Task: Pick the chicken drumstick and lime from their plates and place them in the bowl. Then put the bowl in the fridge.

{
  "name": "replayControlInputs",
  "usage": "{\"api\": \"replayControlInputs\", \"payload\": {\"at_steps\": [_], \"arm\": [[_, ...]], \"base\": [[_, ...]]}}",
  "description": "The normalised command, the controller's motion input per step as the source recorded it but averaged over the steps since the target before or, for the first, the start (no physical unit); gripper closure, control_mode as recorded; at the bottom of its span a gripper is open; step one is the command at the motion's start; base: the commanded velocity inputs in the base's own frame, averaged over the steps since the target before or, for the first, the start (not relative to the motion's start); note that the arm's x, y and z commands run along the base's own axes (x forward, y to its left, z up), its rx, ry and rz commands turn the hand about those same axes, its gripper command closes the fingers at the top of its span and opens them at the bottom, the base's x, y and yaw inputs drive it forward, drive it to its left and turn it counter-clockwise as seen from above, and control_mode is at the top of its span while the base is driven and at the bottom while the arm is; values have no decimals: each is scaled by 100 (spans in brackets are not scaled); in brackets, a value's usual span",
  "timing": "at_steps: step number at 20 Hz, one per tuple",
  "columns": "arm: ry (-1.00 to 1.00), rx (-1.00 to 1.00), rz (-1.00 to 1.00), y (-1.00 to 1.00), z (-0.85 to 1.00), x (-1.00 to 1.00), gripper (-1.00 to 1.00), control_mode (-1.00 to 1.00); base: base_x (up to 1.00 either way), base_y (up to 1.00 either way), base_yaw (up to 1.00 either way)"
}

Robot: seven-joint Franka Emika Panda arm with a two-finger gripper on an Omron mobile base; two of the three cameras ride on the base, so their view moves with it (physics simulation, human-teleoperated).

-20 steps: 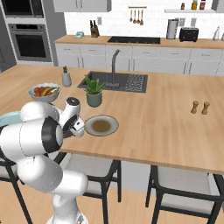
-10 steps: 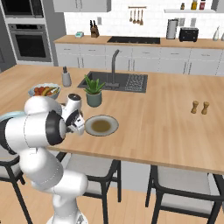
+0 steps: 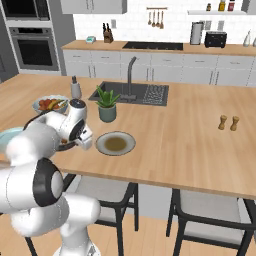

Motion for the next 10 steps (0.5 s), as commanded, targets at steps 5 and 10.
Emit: {"api": "replayControlInputs", "payload": {"at_steps": [5,10], "arm": [[-3,3,-10,-36,97,-88,100,-100],[0,2,-28,-31,74,-55,100,-100]], "base": [[0,0,0],[0,0,0]]}}
